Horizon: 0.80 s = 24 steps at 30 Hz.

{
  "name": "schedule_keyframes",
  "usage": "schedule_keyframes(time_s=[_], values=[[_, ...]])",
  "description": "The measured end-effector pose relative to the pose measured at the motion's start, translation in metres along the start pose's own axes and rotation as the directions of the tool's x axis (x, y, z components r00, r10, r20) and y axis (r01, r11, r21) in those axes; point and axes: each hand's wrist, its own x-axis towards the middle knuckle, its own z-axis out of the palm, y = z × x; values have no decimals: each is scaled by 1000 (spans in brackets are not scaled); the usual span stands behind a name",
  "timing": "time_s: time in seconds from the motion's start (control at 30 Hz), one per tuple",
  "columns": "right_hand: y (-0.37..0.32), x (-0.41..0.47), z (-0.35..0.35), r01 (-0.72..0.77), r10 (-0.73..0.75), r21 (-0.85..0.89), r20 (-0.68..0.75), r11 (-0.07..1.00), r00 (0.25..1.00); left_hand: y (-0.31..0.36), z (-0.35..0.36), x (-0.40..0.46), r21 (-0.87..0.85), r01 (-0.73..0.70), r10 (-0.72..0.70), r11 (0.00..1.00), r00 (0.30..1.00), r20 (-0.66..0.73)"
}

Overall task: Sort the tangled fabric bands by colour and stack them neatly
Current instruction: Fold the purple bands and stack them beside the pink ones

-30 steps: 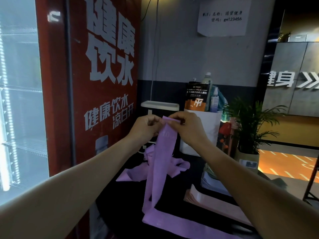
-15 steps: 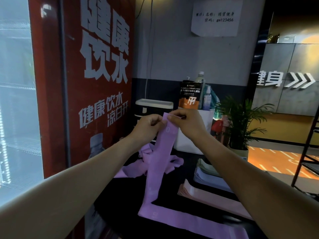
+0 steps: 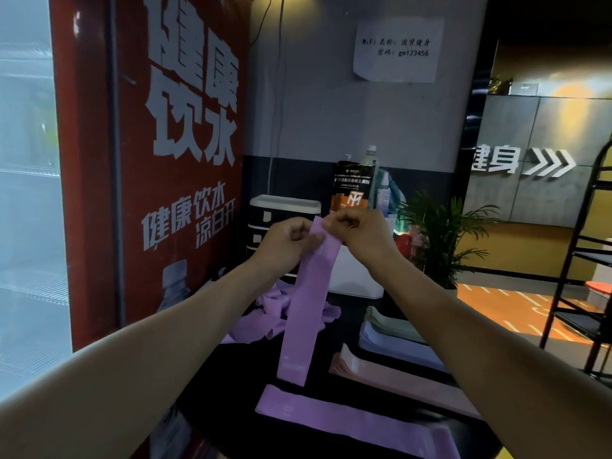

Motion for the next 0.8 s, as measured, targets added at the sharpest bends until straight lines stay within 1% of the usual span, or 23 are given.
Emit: schedule_keyframes(time_s=[0.03, 0.1, 0.17, 0.27, 0.4, 0.47, 0.57, 0.7, 0.8], values=[[-1, -1, -2, -39, 38, 59, 18, 997, 999, 2, 0, 1, -16, 0, 0, 1000, 1000, -21], [2, -8, -5, -132, 116, 172, 103, 976, 988, 7, 0, 3, -61, 8, -12, 998, 998, -56], [9, -18, -5, -212, 172, 204, 198, 956, 965, 10, 2, 3, -113, 21, -30, 993, 997, -77], [20, -34, -1, -230, 176, 149, 306, 962, 936, 13, 5, 1, -223, 51, -78, 974, 991, -112], [38, -49, 9, -200, 190, -13, 374, 980, 908, 17, 5, -2, -374, 71, -134, 925, 980, -145], [48, -57, 10, -208, 196, -16, 408, 978, 892, 17, 1, -3, -436, 78, -169, 896, 970, -173], [59, -67, 5, -248, 226, -5, 428, 969, 875, 6, -5, -6, -487, 94, -221, 868, 953, -210], [80, -80, -9, -229, 249, -100, 446, 968, 860, -16, -4, -15, -573, 132, -318, 809, 918, -237], [97, -95, -19, -238, 289, -167, 460, 957, 840, -33, -3, -25, -602, 160, -377, 783, 891, -254]])
